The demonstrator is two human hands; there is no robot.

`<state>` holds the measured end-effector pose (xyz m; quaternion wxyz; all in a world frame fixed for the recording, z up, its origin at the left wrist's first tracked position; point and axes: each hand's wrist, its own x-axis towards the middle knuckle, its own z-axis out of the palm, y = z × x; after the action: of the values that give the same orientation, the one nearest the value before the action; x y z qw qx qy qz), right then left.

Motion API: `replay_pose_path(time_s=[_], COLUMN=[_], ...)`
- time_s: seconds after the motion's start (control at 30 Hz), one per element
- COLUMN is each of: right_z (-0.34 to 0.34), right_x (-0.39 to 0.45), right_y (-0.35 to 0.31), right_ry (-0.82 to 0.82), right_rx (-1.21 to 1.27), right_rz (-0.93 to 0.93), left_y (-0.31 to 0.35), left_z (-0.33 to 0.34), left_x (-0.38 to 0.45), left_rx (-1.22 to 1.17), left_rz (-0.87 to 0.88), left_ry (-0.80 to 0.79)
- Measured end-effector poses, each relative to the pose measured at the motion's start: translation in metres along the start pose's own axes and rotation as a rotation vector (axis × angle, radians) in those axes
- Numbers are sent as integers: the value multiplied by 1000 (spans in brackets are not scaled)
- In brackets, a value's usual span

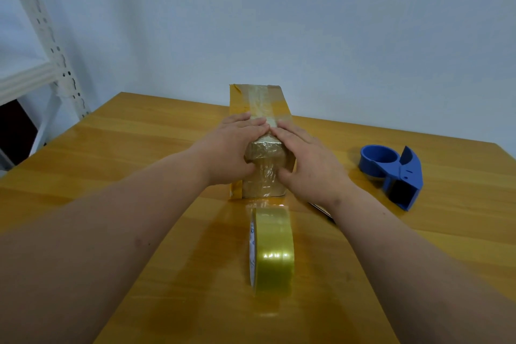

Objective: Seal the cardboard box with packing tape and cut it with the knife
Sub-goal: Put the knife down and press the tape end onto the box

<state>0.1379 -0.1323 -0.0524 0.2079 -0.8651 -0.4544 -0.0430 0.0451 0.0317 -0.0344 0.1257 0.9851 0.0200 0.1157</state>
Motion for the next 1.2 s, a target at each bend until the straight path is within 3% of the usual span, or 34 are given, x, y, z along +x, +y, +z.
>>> replay_pose_path(time_s=[0.2, 0.77, 0.97, 1.2], right_z=[5, -1, 2, -7], right_x=[-1, -2, 2, 3], right_y=[-4, -1, -7, -5], right_ry=[78, 49, 129, 75], right_rx=[-24, 75, 101, 155], right_rz=[16, -49, 22, 19], left_y=[1, -3, 1, -6], left_z=[0, -4, -3, -4], left_x=[-1, -1, -3, -12], left_rx=[-14, -47, -107, -149], left_rz=[-18, -10, -51, -52], left_ry=[19, -44, 32, 160])
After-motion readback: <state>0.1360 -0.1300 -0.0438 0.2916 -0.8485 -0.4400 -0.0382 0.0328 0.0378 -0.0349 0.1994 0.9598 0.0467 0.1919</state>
